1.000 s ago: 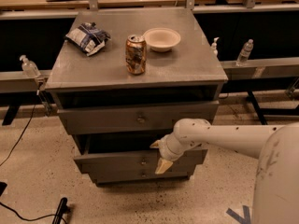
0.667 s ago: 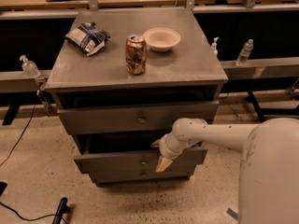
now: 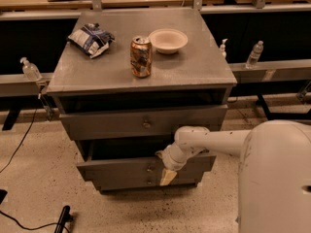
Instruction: Open middle drawer
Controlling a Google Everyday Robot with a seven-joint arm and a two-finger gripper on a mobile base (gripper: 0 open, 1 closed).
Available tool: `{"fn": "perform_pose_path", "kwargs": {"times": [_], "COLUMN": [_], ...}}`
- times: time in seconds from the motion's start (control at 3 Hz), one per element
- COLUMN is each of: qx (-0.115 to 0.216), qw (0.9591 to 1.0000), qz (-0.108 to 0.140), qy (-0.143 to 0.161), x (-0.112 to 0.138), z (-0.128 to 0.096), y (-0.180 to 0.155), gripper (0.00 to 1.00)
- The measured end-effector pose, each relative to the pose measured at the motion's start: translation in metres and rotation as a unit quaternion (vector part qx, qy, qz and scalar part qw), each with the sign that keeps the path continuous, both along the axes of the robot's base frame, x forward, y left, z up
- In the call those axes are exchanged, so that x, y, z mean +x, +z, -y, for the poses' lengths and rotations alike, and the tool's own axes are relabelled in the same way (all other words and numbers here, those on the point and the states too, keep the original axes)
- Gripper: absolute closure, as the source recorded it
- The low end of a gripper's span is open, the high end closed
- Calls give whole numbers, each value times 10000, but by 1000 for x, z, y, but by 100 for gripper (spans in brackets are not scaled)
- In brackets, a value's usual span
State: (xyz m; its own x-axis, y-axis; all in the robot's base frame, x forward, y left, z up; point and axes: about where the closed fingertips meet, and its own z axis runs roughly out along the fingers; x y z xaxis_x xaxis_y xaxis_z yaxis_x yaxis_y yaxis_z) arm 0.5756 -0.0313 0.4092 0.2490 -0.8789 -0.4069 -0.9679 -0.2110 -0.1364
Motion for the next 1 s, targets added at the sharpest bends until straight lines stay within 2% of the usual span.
{"fn": "perform_pose_path", "kwargs": {"times": [0.67,1.0], "qx": [-9,11], "qw": [9996,9995], "qz": [-261,-305], "qy": [77,61], "x": [-66,-77], "z": [-3,-2], "y": [23,28], "gripper": [33,34]}}
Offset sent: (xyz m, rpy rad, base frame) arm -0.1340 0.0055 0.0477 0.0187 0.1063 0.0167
